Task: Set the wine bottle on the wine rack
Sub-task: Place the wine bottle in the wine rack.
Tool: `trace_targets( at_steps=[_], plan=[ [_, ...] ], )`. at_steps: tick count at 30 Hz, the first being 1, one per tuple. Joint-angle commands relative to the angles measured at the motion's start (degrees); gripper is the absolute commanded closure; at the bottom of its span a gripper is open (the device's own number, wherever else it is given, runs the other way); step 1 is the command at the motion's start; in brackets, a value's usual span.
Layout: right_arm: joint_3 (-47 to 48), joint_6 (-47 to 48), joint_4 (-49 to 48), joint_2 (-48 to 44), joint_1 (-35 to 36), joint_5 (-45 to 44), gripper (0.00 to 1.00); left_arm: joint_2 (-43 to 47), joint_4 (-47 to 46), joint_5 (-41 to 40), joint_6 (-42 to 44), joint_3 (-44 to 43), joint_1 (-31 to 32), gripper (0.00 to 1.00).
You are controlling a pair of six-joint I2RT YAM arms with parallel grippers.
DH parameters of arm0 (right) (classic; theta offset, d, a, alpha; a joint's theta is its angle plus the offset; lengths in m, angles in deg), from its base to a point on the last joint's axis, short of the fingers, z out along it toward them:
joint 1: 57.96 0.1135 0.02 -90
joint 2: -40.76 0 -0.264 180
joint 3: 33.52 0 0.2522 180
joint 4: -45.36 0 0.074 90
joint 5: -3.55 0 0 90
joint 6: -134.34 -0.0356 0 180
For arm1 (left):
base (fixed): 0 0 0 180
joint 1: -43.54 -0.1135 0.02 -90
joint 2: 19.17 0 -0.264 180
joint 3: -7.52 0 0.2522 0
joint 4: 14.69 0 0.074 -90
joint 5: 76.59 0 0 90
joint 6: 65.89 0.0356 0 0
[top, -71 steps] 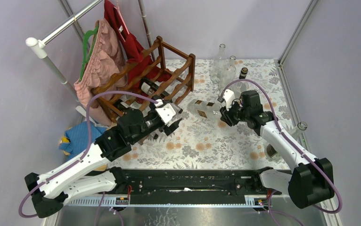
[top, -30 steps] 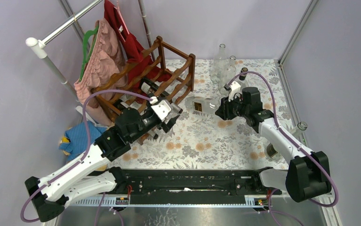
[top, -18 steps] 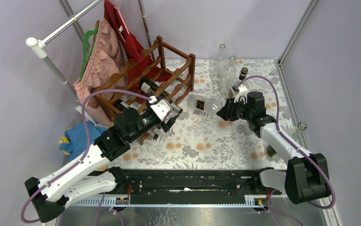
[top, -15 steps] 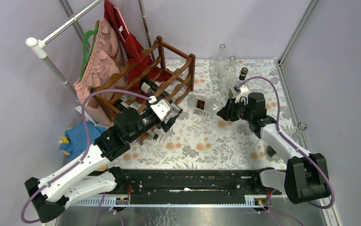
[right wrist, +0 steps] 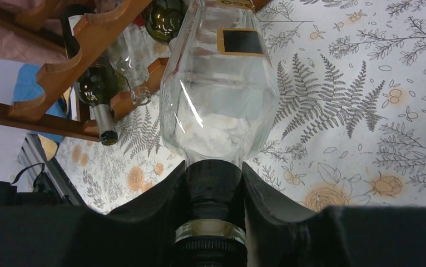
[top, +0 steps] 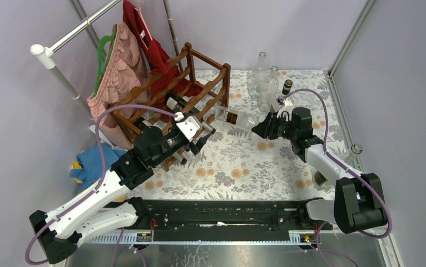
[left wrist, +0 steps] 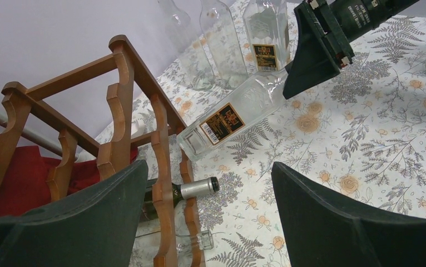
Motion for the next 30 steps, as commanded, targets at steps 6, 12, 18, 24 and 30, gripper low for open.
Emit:
trace_targets(
  at_steps=[6, 12, 18, 24, 30],
  plan=[
    [4.63, -5.76, -17.40, 2.63, -0.18, 4.56, 1.00, 0.27, -3.65, 0.75, -0.73, 0.37, -0.63, 0.11],
    [5.38, -7.76, -19.78, 3.87, -0.17, 4.98, 1.00, 0.32, -3.61, 0.75, -0.67, 0.46, -0.64, 0.11],
    [5.53, -10.47, -22.41, 5.14, -0.17, 5.27, 1.00, 0.37, -3.66, 0.75, -0.71, 0.40, -0.77, 0.11],
    [5.29, -12.51, -24.69, 6.29, -0.22, 5.44, 1.00, 0.23, -3.65, 0.75, -0.66, 0.46, -0.90, 0.11],
    [4.59, -15.39, -28.25, 8.39, -0.18, 5.90, 1.00, 0.18, -3.66, 1.99, -0.65, 0.55, -1.08, 0.11]
  ],
)
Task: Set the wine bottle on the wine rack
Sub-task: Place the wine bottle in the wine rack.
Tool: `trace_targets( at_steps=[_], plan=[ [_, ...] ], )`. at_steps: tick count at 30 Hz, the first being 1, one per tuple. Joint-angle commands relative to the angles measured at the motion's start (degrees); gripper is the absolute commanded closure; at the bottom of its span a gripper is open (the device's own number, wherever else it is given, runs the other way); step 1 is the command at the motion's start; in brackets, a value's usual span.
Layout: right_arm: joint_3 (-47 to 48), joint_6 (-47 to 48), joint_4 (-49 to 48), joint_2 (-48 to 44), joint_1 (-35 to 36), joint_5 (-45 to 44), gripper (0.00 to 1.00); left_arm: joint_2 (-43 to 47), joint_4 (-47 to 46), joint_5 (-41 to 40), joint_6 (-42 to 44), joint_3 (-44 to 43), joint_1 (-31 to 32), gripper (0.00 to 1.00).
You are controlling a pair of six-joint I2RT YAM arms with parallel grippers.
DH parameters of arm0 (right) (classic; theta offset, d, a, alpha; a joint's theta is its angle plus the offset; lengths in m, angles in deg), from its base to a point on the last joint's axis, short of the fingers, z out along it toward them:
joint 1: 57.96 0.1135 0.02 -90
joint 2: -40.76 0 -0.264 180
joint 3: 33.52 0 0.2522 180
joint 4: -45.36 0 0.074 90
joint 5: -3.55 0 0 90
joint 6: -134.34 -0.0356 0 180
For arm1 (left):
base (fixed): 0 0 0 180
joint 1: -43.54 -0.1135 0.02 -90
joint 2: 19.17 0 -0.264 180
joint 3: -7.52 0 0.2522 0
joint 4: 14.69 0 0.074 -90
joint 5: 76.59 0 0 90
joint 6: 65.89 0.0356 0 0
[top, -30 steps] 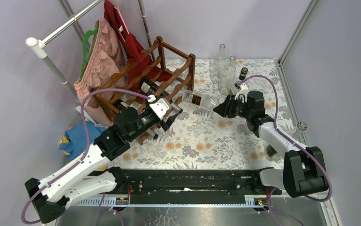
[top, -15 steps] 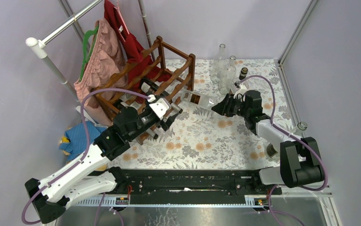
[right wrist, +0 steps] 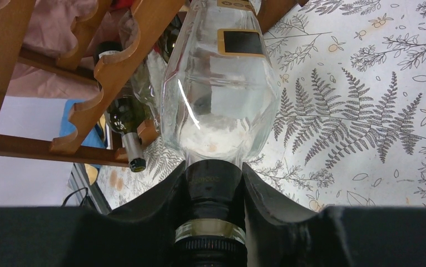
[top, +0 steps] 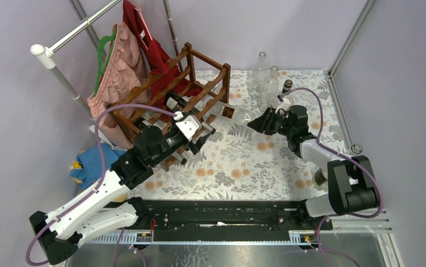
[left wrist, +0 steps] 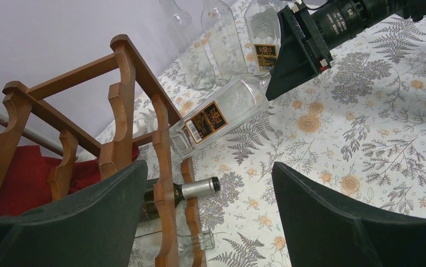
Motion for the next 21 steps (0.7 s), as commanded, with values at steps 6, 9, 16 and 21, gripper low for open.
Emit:
trace_targets(
  at_steps=[6, 9, 16, 21],
  plan=[
    [2.94, -4.83, -19.05, 1.03, -0.17, 3.40, 1.00, 0.13, -3.62, 1.69, -0.65, 0.61, -0.59, 0.11],
    [2.82, -5.18, -20.52, 1.83, -0.18, 3.05, 1.00, 0.12, -3.60, 1.85, -0.69, 0.62, -0.60, 0.11],
    [2.77, -5.20, -22.14, 4.04, 0.01, 2.31, 1.00, 0.23, -3.60, 1.81, -0.62, 0.70, -0.69, 0.11],
    [2.60, -2.79, -20.99, 5.14, 1.08, 1.32, 1.00, 0.18, -3.62, 2.11, -0.62, 0.71, -0.78, 0.11]
  ],
)
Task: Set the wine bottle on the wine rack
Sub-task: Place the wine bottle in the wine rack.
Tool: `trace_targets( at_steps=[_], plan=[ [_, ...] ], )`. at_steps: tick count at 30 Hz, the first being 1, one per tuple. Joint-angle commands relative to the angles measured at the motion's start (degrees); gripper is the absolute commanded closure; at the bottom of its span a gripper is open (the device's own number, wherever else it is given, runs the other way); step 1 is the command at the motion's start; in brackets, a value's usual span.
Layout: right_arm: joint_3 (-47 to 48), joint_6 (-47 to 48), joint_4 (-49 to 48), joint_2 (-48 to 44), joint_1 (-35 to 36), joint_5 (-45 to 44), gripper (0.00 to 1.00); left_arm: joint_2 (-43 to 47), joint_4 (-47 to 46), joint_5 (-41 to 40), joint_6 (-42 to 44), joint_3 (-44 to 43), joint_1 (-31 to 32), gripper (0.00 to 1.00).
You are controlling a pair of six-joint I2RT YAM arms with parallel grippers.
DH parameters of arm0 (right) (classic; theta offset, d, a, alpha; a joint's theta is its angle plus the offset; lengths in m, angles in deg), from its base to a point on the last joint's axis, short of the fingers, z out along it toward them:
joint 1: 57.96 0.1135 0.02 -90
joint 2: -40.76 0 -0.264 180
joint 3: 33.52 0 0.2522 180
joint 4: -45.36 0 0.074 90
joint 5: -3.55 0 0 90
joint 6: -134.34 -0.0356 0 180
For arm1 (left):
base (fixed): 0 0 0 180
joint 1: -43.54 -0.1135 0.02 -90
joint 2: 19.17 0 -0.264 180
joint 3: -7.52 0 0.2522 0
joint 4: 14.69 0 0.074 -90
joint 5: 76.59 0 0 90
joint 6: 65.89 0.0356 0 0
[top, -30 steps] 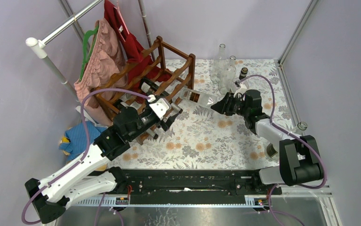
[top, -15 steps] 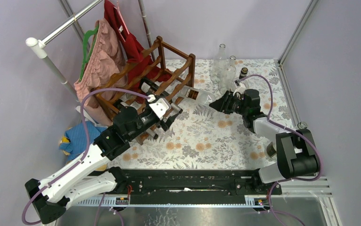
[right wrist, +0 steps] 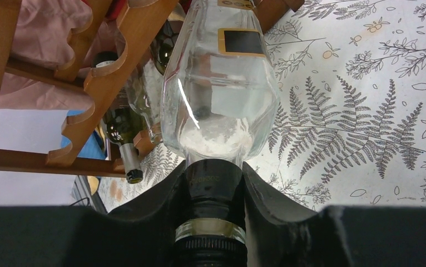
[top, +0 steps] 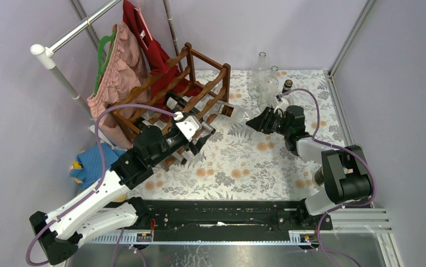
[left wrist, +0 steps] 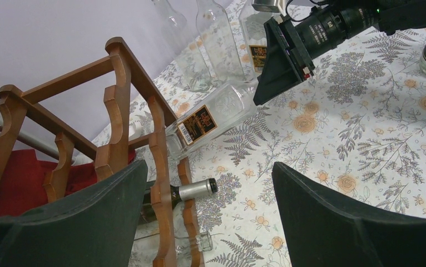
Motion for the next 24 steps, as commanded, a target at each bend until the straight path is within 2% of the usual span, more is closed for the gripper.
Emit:
trace_targets(
  at_steps=[1, 14, 19, 24],
  plan=[
    [2.63, 1.70, -12.36, -1.19, 1.20, 1.31, 1.00, 0.17, -3.55, 0.60, -0.68, 0.70, -0.40, 0.11],
    [3.36, 13.47, -4.95, -3.02, 5.91, -5.25, 1.00, 0.35, -3.57, 0.93, -0.53, 0.79, -0.36, 0.11],
    [4.37, 22.78, -3.64, -2.56, 7.74, -7.96, 1.00, 0.43, -3.59, 0.95, -0.46, 0.79, -0.36, 0.10],
    [6.28, 28.08, -3.11, -0.07, 7.97, -8.34, 1.00, 0.61, -3.59, 1.02, -0.48, 0.88, -0.36, 0.10]
  ],
)
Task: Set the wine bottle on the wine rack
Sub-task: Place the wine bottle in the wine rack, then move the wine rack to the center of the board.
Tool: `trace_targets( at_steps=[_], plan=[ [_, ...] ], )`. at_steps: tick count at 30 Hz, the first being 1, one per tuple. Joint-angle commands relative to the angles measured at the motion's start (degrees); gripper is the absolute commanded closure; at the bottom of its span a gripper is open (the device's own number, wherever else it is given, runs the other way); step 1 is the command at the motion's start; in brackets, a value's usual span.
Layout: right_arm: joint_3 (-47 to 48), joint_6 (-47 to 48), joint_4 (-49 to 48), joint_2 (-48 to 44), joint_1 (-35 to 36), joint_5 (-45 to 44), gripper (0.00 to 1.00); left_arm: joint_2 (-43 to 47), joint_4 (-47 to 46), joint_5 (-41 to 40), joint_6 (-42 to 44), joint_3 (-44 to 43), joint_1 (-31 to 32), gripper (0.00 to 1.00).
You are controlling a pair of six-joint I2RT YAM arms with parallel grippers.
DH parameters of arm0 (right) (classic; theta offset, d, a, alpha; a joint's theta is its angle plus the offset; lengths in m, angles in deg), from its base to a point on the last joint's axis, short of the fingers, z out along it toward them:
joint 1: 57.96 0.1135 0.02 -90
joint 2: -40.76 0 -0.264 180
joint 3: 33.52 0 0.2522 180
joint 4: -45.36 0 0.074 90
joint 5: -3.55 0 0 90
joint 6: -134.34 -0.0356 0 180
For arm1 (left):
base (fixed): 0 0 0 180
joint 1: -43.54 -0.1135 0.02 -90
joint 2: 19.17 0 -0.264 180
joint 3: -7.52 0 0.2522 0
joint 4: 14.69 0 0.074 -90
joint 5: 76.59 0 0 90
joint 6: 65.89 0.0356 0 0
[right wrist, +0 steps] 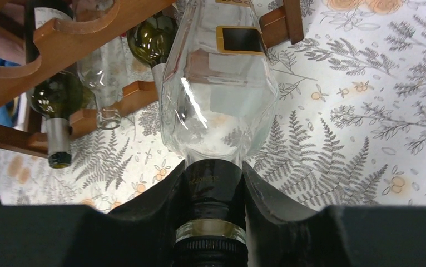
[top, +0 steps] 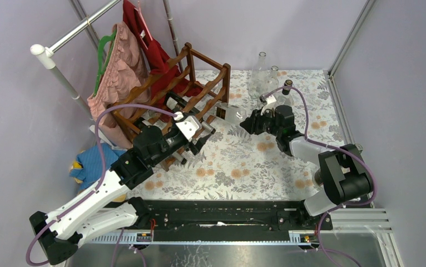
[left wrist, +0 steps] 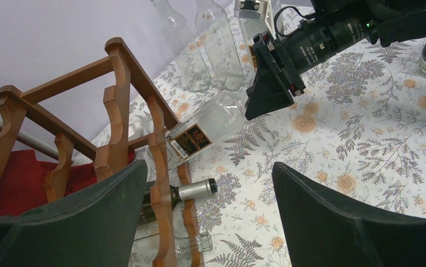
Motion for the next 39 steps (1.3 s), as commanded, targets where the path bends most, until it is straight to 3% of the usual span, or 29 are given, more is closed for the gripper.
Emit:
trace_targets(
  at_steps=[1, 9, 21, 25, 34, 39],
  plan=[
    [4.85, 8.16, -4.68, 0.10, 0.55, -0.23, 1.00, 0.66, -3.53, 0.91, -0.41, 0.86, -0.36, 0.10],
    [8.63, 14.75, -2.23, 4.76, 0.58, 1.40, 0.98, 0.62, -3.55, 1.15, -0.31, 0.91, -0.36, 0.10],
    [16.40, 19.66, 2.90, 13.24, 2.51, -0.22, 0.82, 0.31, -3.55, 1.15, -0.21, 0.90, -0.38, 0.10],
    [19.63, 21.51, 4.38, 15.89, 4.27, -1.64, 0.70, 0.17, -3.55, 1.03, -0.02, 1.03, -0.36, 0.10],
    [28.24, 23.21, 11.92, 20.63, 4.95, -3.03, 0.28, -0.28, -3.54, 0.89, 0.31, 1.12, -0.36, 0.10],
    [29.88, 27.82, 17.98, 18.25, 4.92, -1.85, 0.18, -0.65, -3.55, 0.52, 0.42, 0.94, -0.43, 0.09]
  ],
)
